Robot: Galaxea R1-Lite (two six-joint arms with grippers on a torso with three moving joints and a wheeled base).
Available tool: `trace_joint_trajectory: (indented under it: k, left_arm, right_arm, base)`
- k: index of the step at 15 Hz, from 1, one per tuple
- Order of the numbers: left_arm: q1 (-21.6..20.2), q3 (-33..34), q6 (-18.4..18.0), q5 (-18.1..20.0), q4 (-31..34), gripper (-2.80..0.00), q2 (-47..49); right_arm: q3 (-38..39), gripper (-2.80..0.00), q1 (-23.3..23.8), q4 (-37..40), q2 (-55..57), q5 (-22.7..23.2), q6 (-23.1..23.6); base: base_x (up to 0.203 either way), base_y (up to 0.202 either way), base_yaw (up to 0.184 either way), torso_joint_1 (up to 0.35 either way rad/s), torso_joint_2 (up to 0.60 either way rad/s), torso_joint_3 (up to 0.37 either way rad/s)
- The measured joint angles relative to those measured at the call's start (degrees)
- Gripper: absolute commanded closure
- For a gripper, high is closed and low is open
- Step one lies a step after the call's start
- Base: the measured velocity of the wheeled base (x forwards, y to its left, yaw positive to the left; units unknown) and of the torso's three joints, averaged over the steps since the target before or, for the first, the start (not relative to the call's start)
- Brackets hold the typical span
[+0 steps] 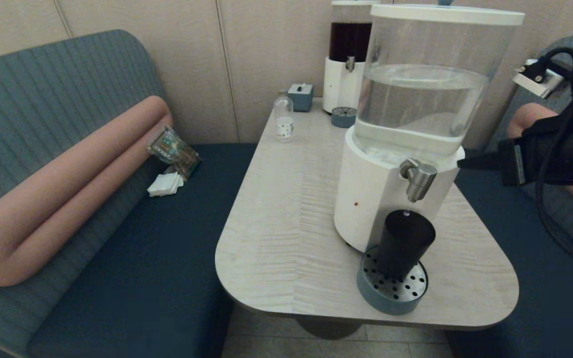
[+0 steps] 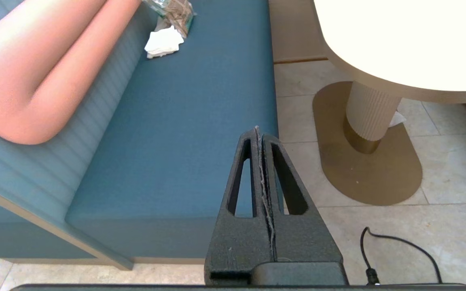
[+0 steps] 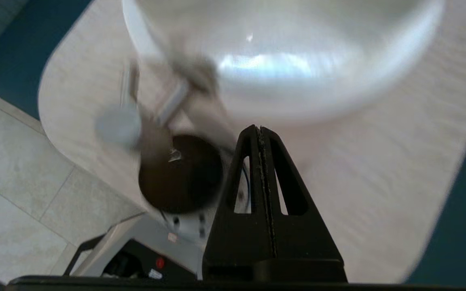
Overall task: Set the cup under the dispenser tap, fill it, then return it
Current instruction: Turn on the faucet, then turn off the faucet
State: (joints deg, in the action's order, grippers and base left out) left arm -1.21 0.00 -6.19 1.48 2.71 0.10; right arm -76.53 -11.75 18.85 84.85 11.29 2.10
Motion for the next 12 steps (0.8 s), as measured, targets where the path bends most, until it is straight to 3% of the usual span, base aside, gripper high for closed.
trace_joint_trajectory:
  k: [12]
  left_arm:
    - [0.00,0.00,0.00,-0.01,-0.01,0.00,0.00]
  right_arm:
    - [25.60,0.00,15.41,0.46,-40.01,-1.89,1.23]
  base:
    - [0.000,0.000,0.000,0.000,0.00,0.000]
